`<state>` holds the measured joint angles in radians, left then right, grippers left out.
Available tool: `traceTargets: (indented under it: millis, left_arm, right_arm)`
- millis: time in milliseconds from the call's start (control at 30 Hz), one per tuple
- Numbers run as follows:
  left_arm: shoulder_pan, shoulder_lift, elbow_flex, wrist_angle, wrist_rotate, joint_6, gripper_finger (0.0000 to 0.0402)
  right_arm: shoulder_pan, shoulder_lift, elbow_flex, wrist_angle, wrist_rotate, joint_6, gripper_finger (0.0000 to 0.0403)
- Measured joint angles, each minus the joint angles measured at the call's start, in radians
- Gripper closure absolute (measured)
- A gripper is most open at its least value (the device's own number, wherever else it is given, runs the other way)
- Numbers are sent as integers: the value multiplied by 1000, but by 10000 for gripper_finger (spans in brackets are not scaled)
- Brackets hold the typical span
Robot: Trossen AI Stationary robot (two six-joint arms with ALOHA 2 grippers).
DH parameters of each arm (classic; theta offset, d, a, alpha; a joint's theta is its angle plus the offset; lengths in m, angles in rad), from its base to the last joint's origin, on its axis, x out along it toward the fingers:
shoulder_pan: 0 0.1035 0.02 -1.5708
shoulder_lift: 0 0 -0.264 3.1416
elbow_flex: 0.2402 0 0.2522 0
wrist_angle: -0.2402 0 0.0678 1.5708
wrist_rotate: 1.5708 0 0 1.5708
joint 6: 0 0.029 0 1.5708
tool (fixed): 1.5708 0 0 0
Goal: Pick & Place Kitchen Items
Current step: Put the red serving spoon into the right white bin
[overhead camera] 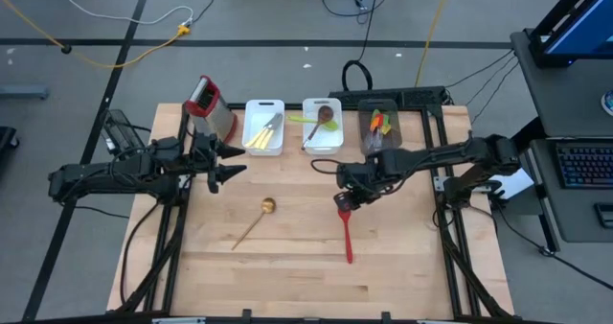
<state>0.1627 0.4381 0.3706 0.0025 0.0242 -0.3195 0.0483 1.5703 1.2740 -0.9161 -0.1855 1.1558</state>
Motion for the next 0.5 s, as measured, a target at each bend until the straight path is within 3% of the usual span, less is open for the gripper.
traceTargets:
  millis: [300, 500]
  left_arm:
    - [0, 0, 0, 0, 0, -1, 117]
    - [0, 0, 0, 0, 0, -3, 117]
  right_arm:
    - [0, 0, -37, 0, -24, 82, 150]
    - [6, 0, -38, 27, -52, 105, 132]
